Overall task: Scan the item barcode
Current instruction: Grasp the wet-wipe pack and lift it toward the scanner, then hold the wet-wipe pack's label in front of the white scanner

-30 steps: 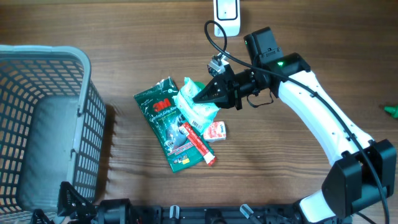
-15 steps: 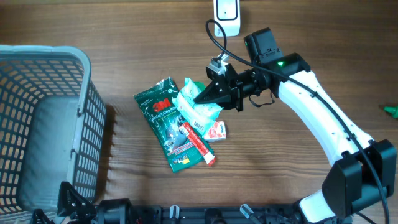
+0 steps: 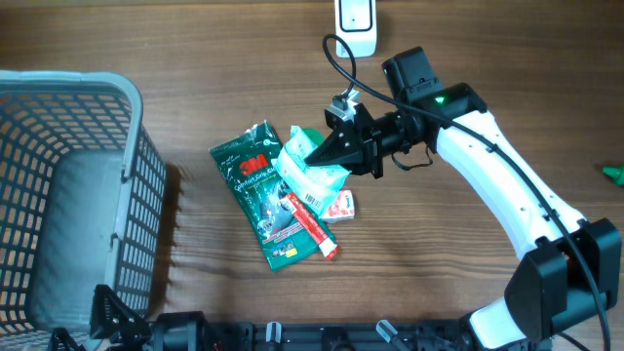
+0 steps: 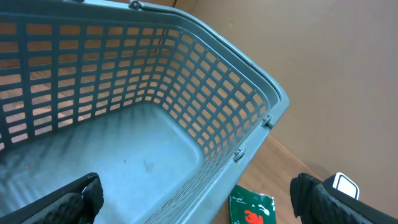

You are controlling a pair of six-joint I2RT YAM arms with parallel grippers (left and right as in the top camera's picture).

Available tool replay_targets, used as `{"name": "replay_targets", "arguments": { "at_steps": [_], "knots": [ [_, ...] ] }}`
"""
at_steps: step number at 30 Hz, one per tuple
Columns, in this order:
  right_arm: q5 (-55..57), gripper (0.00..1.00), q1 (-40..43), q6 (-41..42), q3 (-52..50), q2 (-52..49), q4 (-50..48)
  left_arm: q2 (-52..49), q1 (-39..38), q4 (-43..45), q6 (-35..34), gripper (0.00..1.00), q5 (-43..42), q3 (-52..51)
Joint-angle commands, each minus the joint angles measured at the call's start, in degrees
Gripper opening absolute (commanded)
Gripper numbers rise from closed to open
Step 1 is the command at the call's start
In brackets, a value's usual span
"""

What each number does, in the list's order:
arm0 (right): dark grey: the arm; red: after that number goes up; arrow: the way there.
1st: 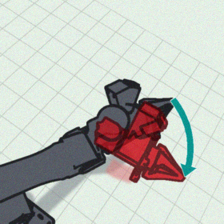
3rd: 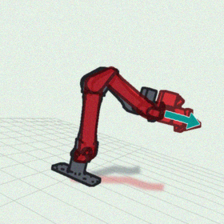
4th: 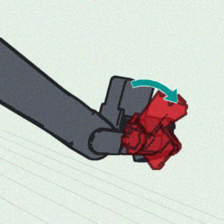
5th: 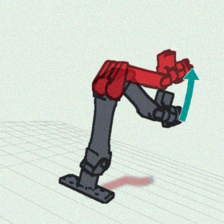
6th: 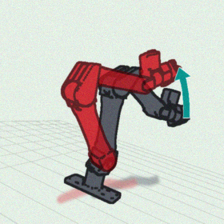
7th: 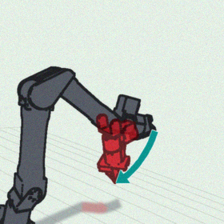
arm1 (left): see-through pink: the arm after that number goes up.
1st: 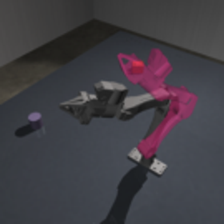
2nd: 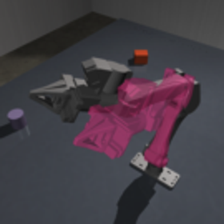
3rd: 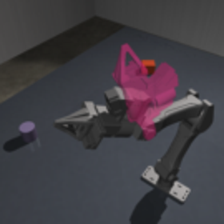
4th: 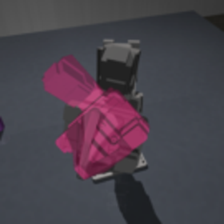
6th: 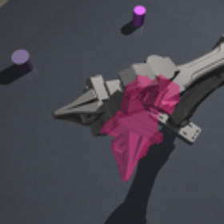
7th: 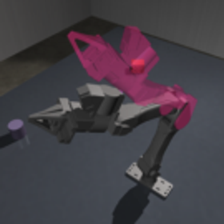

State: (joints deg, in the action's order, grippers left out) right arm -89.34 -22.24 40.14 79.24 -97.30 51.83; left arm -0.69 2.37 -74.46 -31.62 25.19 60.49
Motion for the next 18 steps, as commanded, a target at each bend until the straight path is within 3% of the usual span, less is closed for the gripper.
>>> {"name": "replay_targets", "arguments": {
  "at_steps": [1, 5, 7, 10, 14, 18],
  "knots": [
    [-3.7, 0.04, -0.1, 1.4, 0.9, 0.1, 0.0, 0.4, 0.2, -1.3, -0.4, 1.0, -0.5, -1.0],
    [-0.3, 0.04, 0.0, -0.8, 0.9, 0.1, -5.9, 0.4, 0.2, -1.3, -0.4, 1.0, -0.5, -1.0],
    [2.3, 0.04, 0.0, -7.8, 0.9, 0.1, -7.7, 0.4, 0.2, -1.3, -0.4, 1.0, -0.5, -1.0],
    [7.0, 0.05, 0.6, -11.7, 0.9, 0.5, -7.5, 0.4, 0.2, -1.3, -0.4, 1.0, -0.5, -1.0],
    [17.5, 0.05, 3.2, -13.2, 0.9, 5.0, -6.8, 0.4, 0.2, -1.3, -0.4, 1.0, -0.5, -1.0],
    [38.3, 0.05, 5.0, -13.1, 0.9, 12.2, -6.9, 0.4, 0.2, -1.3, -0.4, 1.0, -0.5, -1.0]
  ]
}}
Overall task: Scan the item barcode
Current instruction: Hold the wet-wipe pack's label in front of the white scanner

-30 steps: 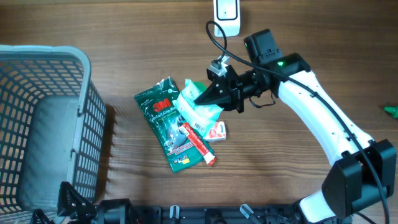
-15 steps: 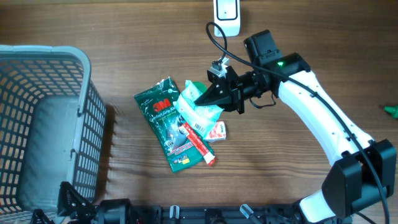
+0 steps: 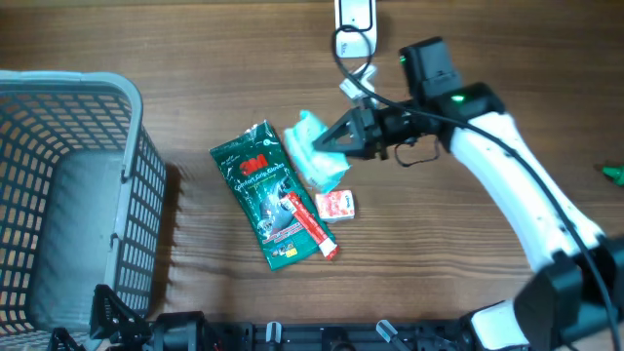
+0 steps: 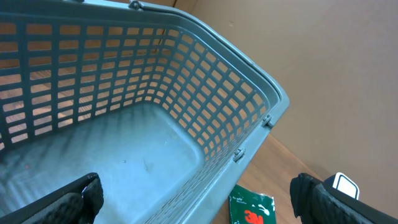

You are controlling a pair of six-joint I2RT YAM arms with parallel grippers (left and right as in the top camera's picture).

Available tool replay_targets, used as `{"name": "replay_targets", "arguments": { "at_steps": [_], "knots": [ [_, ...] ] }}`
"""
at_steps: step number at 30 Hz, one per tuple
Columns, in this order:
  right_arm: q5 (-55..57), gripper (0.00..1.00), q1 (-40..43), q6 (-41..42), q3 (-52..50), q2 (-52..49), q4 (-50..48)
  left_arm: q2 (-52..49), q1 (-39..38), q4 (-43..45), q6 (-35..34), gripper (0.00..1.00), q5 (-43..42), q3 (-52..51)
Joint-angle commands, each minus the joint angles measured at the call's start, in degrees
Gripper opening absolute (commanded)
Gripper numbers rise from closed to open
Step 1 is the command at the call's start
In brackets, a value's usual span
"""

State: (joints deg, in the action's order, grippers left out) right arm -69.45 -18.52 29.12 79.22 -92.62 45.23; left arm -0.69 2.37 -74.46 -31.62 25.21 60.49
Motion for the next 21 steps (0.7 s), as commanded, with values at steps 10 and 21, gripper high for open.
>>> {"name": "replay_targets", "arguments": {
  "at_steps": [10, 21],
  "knots": [
    [50.2, 0.05, 1.2, -11.7, 0.9, 11.7, -11.9, 0.4, 0.2, -1.3, -0.4, 1.0, -0.5, -1.0],
    [58.6, 0.05, 1.2, -28.3, 0.9, -6.4, -42.3, 0.4, 0.2, -1.3, -0.4, 1.0, -0.5, -1.0]
  ]
}}
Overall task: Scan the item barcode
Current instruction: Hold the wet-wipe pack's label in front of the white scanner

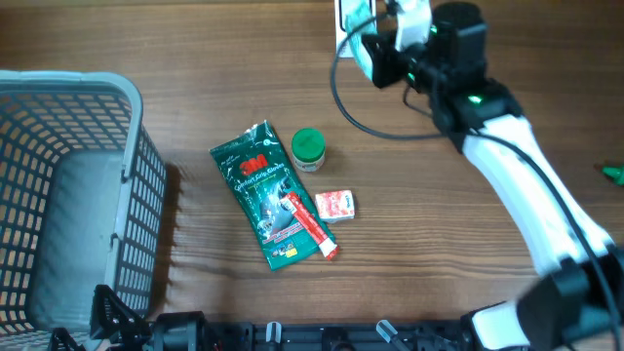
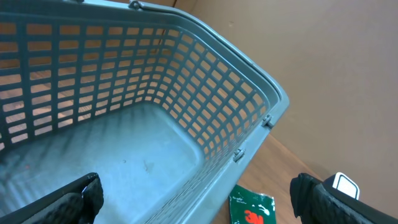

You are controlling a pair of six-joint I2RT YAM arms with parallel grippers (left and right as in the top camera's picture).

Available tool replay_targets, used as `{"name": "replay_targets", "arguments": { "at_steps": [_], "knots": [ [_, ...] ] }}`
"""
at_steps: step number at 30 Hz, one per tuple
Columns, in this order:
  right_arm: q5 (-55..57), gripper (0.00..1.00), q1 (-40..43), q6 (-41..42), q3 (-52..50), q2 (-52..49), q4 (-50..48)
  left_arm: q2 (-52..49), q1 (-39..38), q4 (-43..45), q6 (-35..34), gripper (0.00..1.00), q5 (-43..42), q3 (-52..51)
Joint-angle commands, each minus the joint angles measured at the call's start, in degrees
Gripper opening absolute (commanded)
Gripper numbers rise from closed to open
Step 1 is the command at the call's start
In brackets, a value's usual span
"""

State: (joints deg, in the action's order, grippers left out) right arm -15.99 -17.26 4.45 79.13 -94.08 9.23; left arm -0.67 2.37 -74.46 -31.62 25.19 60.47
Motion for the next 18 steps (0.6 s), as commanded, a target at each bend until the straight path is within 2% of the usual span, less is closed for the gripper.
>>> {"name": "replay_targets", "arguments": {
  "at_steps": [1, 5, 8, 13, 18],
  "knots": [
    [5.9, 0.05, 0.0, -4.7, 1.0, -7.0, -10.4, 0.4, 0.2, -1.3, -0.4, 1.0, -0.5, -1.0],
    [8.3, 0.05, 0.0, -5.9, 1.0, -16.3, -29.3, 0.4, 0.2, -1.3, -0.4, 1.0, -0.5, -1.0],
    [11.7, 0.05, 0.0, -5.8, 1.9, -21.6, -37.5, 0.4, 0.2, -1.3, -0.4, 1.0, -0.5, -1.0],
    [11.8, 0.05, 0.0, -5.3, 11.2, -31.9, -38.3, 0.4, 0.2, -1.3, -0.4, 1.0, -0.5, -1.0],
    [12.2, 0.05, 0.0, -2.7, 16.3, -36.7, -38.1, 0.4, 0.2, -1.3, -0.4, 1.0, -0.5, -1.0]
  ]
}}
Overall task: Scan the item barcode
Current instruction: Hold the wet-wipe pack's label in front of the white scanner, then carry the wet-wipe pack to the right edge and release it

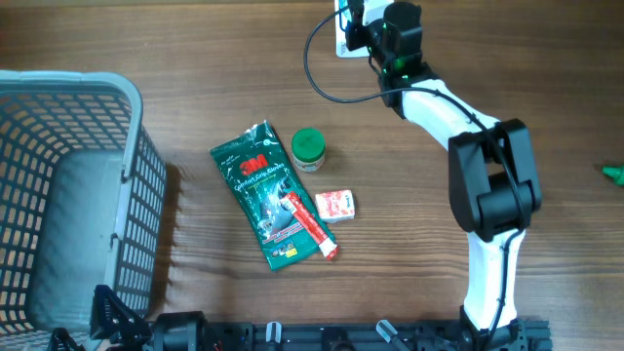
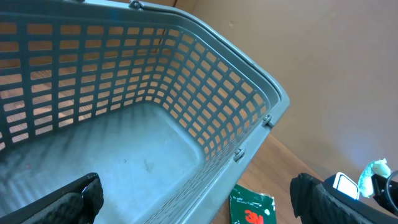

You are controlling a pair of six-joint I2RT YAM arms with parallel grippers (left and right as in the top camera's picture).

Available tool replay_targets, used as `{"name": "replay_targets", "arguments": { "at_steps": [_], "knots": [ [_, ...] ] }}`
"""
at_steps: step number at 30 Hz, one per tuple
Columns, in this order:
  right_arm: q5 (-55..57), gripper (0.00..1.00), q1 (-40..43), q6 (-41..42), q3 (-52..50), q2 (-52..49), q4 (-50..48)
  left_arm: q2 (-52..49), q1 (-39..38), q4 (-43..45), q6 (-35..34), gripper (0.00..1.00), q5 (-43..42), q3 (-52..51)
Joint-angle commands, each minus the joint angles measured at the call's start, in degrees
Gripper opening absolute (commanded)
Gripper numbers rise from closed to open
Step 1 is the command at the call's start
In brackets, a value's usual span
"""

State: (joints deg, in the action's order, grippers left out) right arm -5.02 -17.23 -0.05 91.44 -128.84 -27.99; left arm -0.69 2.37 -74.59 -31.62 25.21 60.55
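Note:
My right gripper [image 1: 357,23] reaches to the table's far edge, right over the white scanner [image 2: 344,184], which the arm mostly hides from overhead. It is shut on a pale teal-and-white packet [image 2: 375,169], which shows in the left wrist view just above the scanner. My left gripper [image 2: 196,202] hangs open over the grey basket [image 2: 186,112], its black fingers [image 2: 78,199] wide apart and holding nothing.
On the table's middle lie a green 3M pouch [image 1: 261,193], a red tube [image 1: 310,224], a green-capped jar [image 1: 308,146] and a small red-and-white box [image 1: 336,205]. The basket [image 1: 58,195] fills the left side. A green object [image 1: 613,174] pokes in at the right edge.
My right arm has stretched farther back and a little left, putting the packet right at the scanner. The packet now shows in the left wrist view. The left arm has not moved.
My right gripper was first on the teal packet among the pile of items. It then held the packet just above the pile, then up near the scanner with the green-capped jar uncovered, and now holds it over the scanner. The left gripper stayed open over the basket.

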Motion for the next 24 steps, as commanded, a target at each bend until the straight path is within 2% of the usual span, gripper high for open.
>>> {"name": "replay_targets", "arguments": {
  "at_steps": [1, 6, 19, 24],
  "knots": [
    [1.3, 0.04, 0.0, 1.7, 4.1, -2.3, -0.9, 0.4, 0.2, -1.2, -0.4, 1.0, -0.5, -1.1],
    [5.0, 0.05, 0.0, 1.6, 4.1, -4.2, -0.3, 0.4, 0.2, -1.2, -0.4, 1.0, -0.5, -1.1],
    [5.3, 0.05, 0.1, 1.7, 4.1, -4.5, 2.8, 0.4, 0.2, -1.2, -0.4, 1.0, -0.5, -1.1],
    [12.8, 0.04, 2.0, 9.4, 4.2, 1.0, 9.8, 0.4, 0.2, -1.2, -0.4, 1.0, -0.5, -1.1]
  ]
}}
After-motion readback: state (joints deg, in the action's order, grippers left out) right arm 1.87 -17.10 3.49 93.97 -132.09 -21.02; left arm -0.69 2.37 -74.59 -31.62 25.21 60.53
